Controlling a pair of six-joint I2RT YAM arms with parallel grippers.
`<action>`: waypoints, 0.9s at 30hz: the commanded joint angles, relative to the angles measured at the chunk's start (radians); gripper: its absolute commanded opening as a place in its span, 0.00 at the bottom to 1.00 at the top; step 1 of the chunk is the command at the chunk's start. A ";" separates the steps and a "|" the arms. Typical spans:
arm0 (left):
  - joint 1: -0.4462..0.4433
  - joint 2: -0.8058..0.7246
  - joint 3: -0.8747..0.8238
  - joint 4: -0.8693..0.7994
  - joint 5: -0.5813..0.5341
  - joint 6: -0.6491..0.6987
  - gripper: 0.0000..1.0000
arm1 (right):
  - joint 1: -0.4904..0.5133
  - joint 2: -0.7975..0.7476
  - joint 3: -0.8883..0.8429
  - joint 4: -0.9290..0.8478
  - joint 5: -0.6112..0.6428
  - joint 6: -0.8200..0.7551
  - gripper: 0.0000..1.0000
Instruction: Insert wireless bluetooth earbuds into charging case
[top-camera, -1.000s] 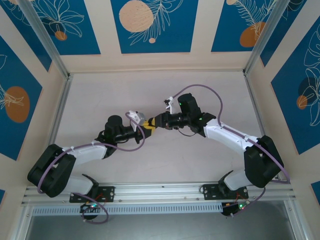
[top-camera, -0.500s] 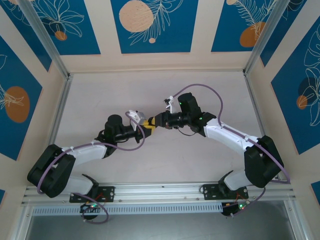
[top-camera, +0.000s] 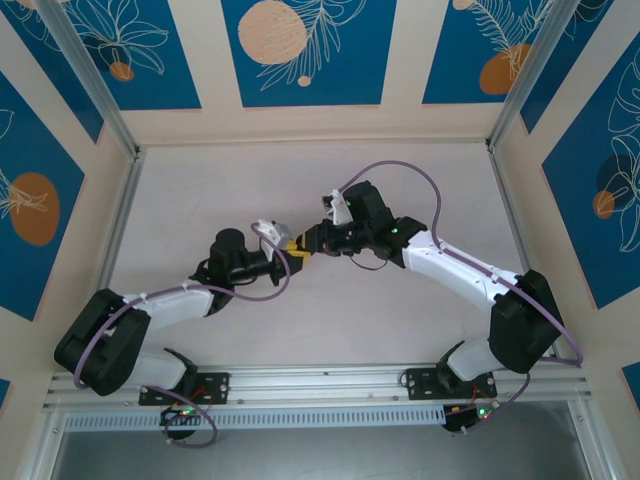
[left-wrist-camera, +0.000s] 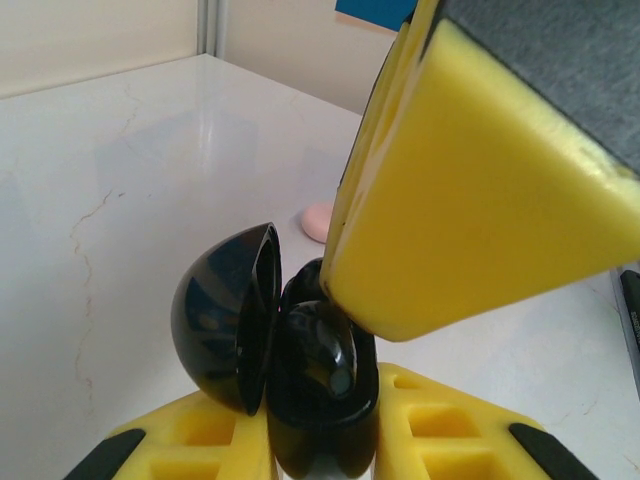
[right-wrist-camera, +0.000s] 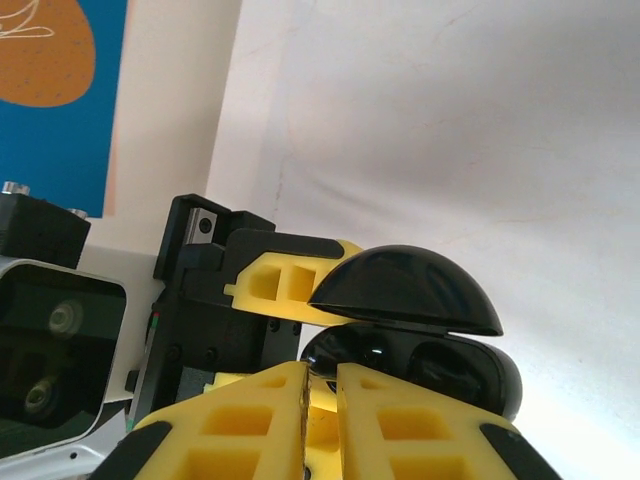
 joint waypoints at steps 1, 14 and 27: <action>-0.014 -0.035 0.041 0.034 0.044 0.017 0.23 | 0.024 0.016 0.032 -0.076 0.074 -0.025 0.18; -0.015 -0.054 0.036 -0.005 0.043 0.041 0.24 | 0.010 -0.117 -0.005 -0.053 0.051 -0.071 0.24; -0.016 -0.069 0.033 0.039 0.164 0.070 0.23 | -0.163 -0.187 -0.053 -0.029 -0.165 -0.160 0.41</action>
